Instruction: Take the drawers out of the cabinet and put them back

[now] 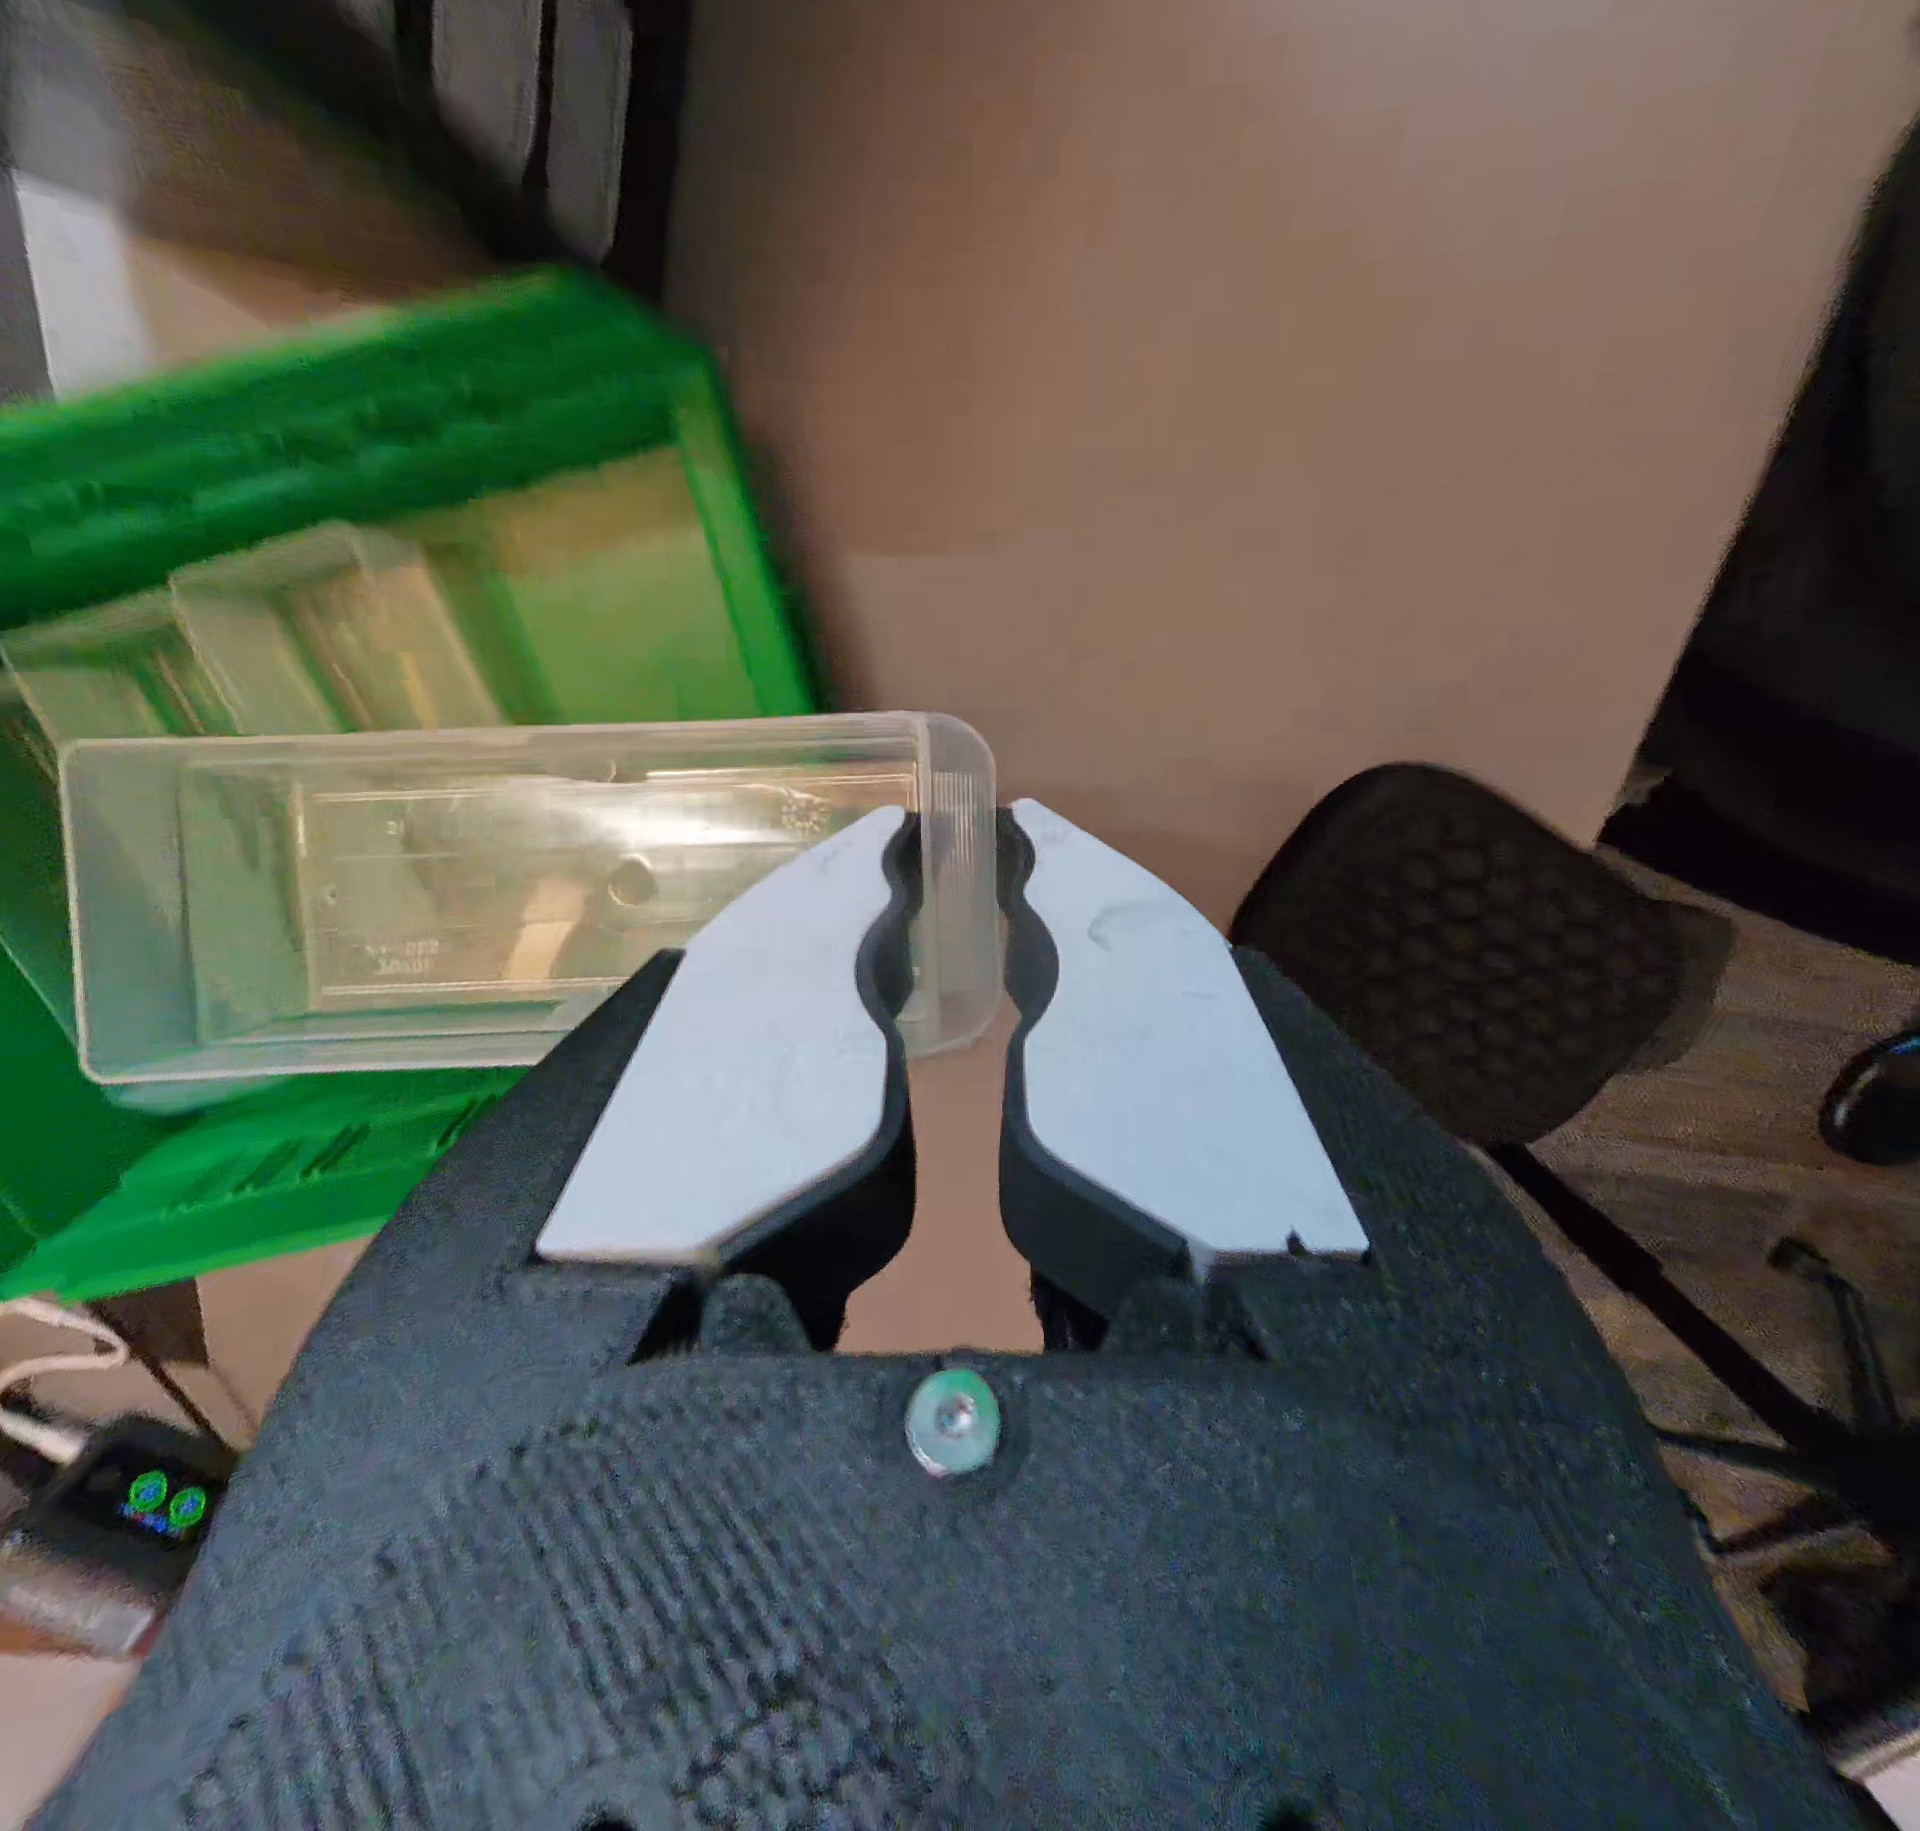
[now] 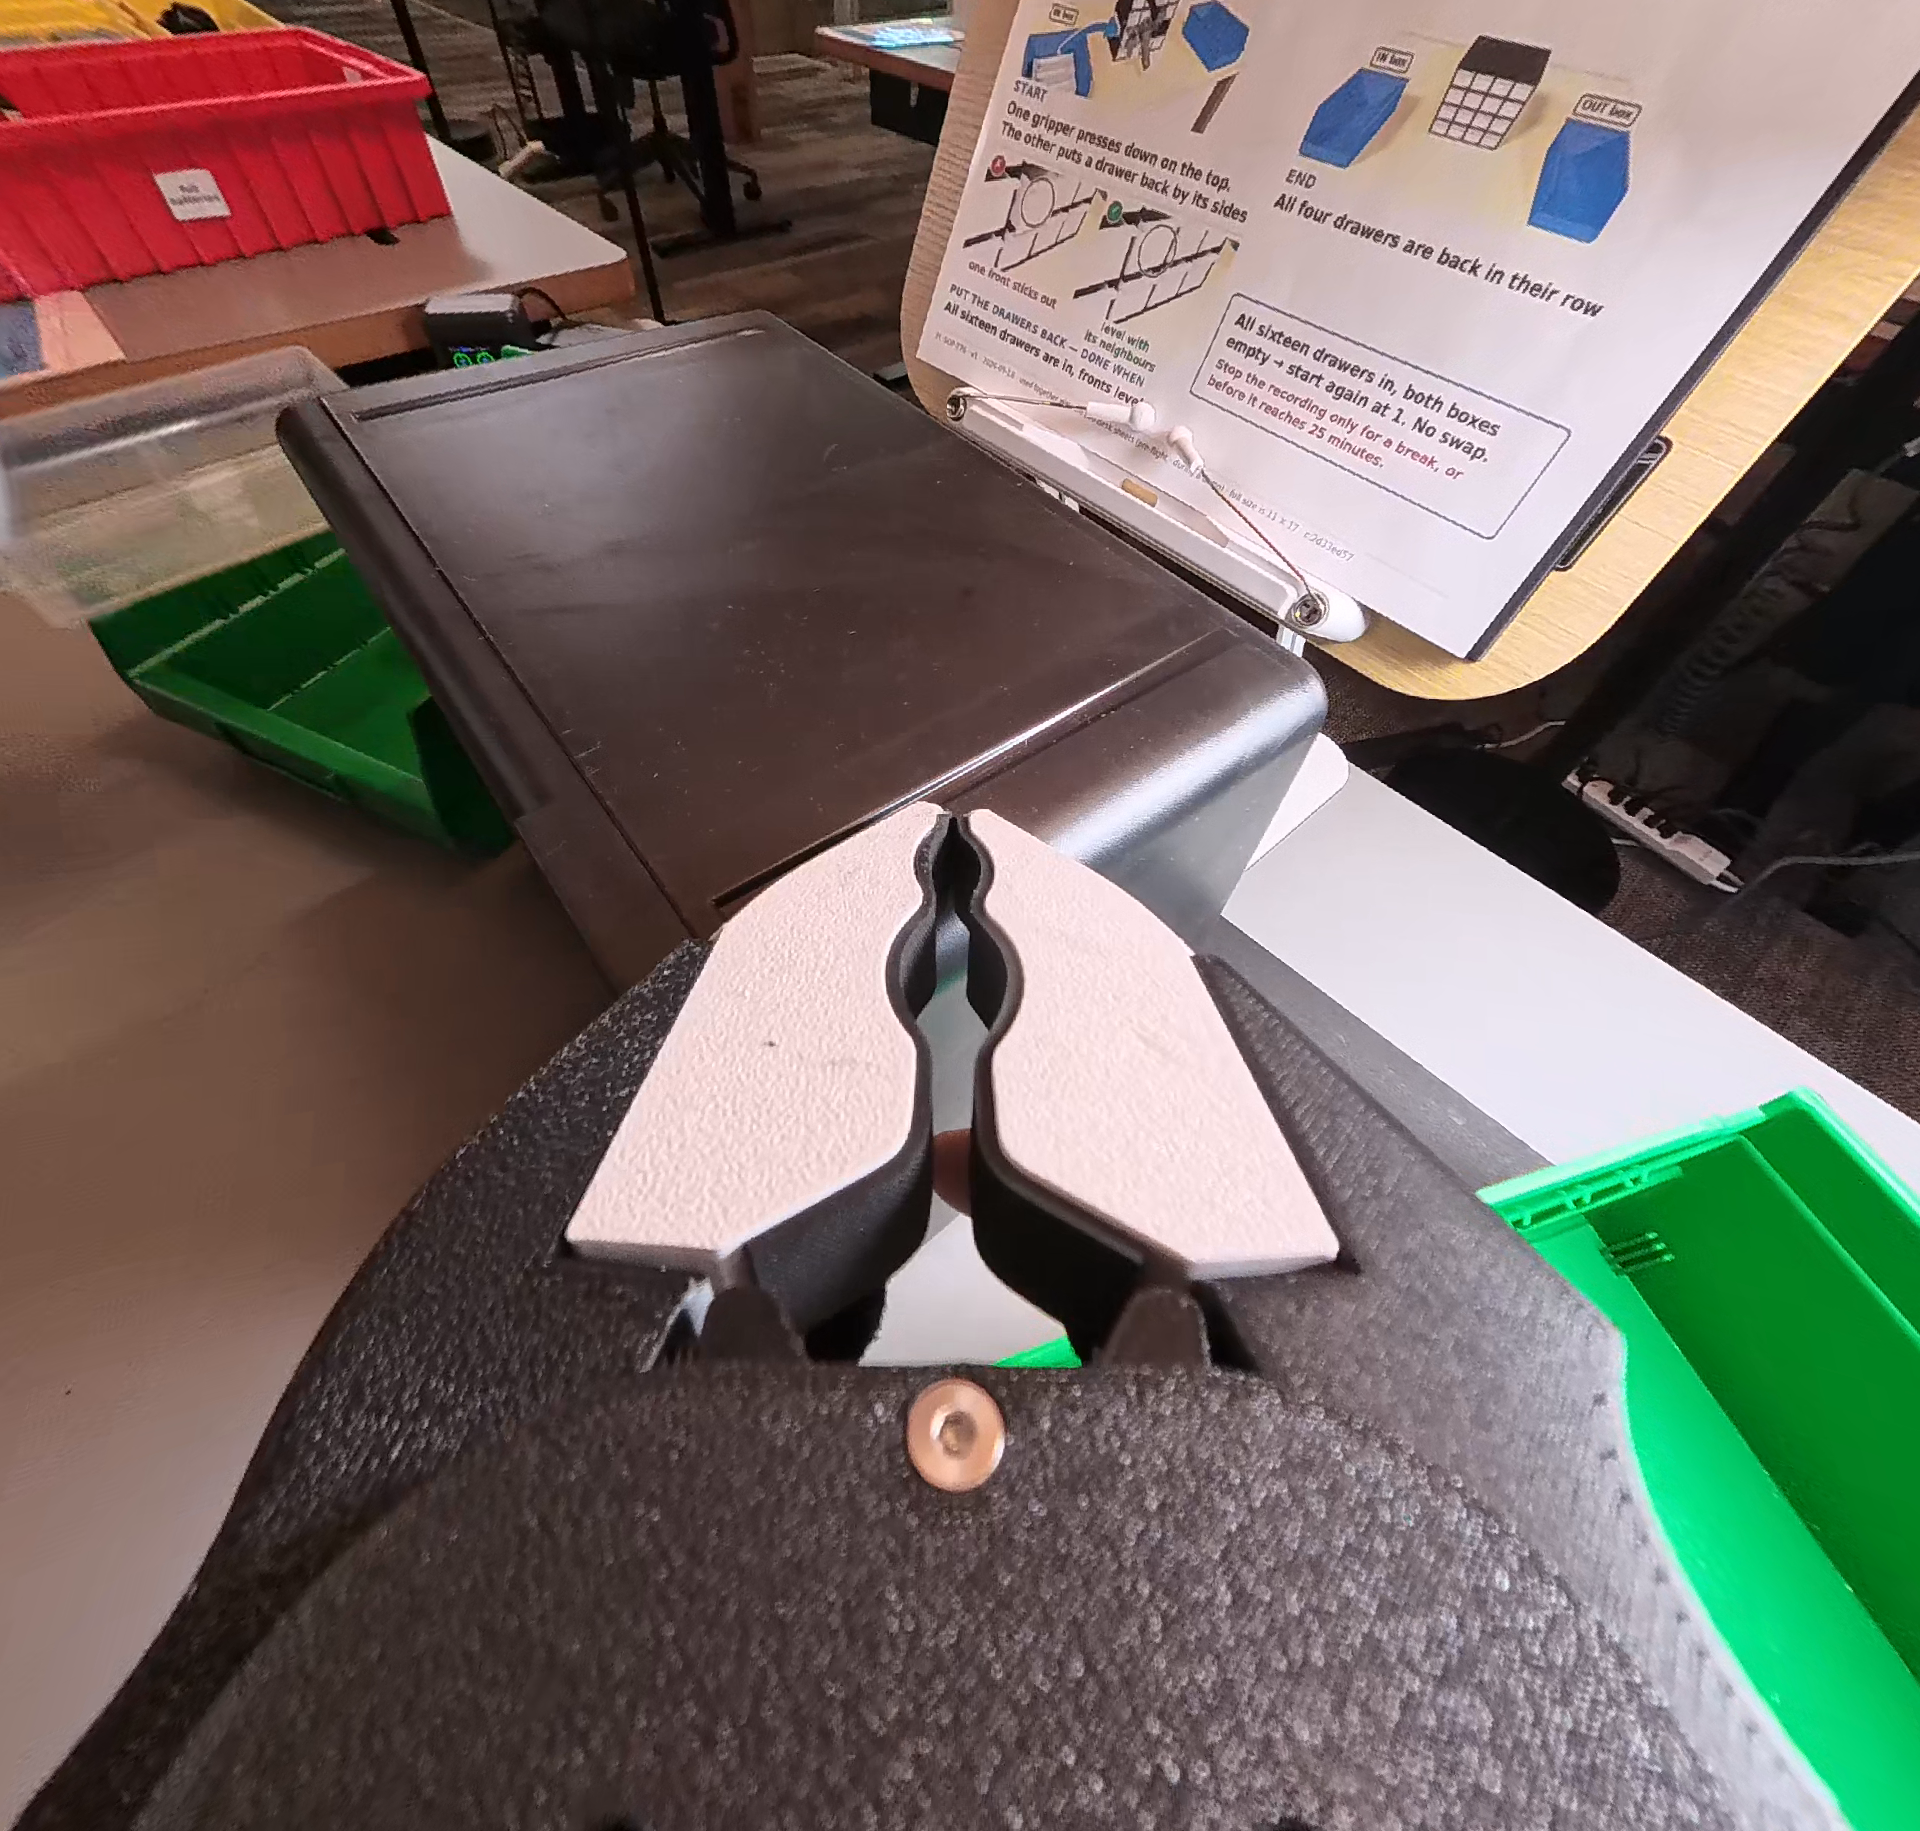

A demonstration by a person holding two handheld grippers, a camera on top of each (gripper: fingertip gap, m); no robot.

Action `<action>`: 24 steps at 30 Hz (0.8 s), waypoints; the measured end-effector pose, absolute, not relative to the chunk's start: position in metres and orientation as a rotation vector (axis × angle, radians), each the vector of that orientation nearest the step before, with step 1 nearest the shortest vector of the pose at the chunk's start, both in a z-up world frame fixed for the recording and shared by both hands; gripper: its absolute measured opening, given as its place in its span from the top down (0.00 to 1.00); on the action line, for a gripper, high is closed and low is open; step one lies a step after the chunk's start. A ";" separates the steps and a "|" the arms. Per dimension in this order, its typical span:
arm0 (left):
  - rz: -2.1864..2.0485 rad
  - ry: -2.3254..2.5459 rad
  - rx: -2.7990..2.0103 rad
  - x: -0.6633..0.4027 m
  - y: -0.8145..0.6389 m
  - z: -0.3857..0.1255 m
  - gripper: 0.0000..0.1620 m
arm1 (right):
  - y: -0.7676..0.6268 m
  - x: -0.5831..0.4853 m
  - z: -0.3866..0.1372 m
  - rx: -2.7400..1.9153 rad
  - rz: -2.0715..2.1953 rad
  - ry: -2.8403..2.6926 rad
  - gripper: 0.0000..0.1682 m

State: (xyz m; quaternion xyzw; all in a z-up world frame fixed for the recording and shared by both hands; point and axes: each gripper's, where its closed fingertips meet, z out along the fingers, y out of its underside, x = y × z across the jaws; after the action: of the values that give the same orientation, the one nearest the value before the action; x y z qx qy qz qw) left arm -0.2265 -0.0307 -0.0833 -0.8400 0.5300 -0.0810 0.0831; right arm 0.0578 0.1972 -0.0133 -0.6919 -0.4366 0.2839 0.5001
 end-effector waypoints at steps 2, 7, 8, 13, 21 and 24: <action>-0.309 1.605 -2.419 -0.198 -0.041 -0.067 0.92 | 0.197 0.058 -0.013 -1.672 0.684 -1.056 1.00; -0.557 1.722 -2.234 -0.122 -0.075 -0.042 0.92 | 0.197 0.058 -0.013 -1.670 0.683 -1.049 1.00; -0.599 1.742 -2.216 -0.111 -0.079 -0.040 0.92 | 0.197 0.058 -0.013 -1.670 0.683 -1.047 1.00; -0.682 1.734 -2.168 -0.080 -0.071 -0.033 0.92 | 0.197 0.058 -0.013 -1.665 0.691 -1.044 1.00; -0.646 1.644 -2.191 -0.082 -0.030 -0.035 0.92 | 0.197 0.058 -0.013 -1.660 0.708 -1.043 1.00; -0.616 1.642 -2.179 -0.080 -0.024 -0.034 0.92 | 0.197 0.058 -0.013 -1.659 0.714 -1.043 1.00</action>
State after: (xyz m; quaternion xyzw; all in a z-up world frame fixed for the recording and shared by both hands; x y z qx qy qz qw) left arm -0.0802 -0.0235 -0.0337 -0.7675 0.5783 -0.2170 0.1716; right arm 0.0576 0.1970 -0.0134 -0.6870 -0.4322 0.2956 0.5039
